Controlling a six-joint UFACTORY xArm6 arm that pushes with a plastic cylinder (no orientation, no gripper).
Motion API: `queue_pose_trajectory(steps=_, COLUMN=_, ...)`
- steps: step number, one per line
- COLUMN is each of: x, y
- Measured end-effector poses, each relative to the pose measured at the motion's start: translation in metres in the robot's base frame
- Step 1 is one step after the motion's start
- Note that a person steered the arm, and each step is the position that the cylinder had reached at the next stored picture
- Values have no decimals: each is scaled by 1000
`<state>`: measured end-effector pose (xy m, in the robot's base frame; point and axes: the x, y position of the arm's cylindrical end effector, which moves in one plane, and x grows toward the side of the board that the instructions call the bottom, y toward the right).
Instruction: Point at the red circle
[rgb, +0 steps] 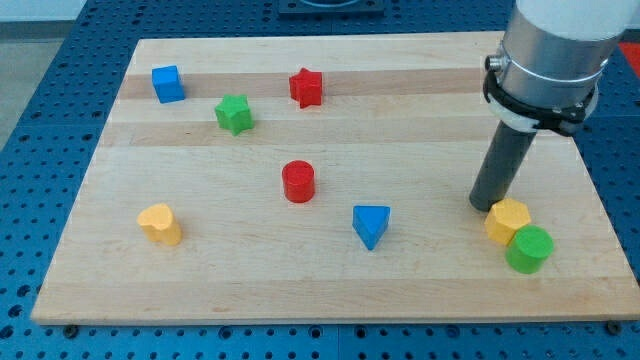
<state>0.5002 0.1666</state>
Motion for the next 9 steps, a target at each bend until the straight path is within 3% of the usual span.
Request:
queue_pose_trajectory(steps=4, x=10, y=0)
queue_pose_trajectory(steps=7, x=-54, y=-165)
queue_pose_trajectory(steps=9, x=-60, y=-181)
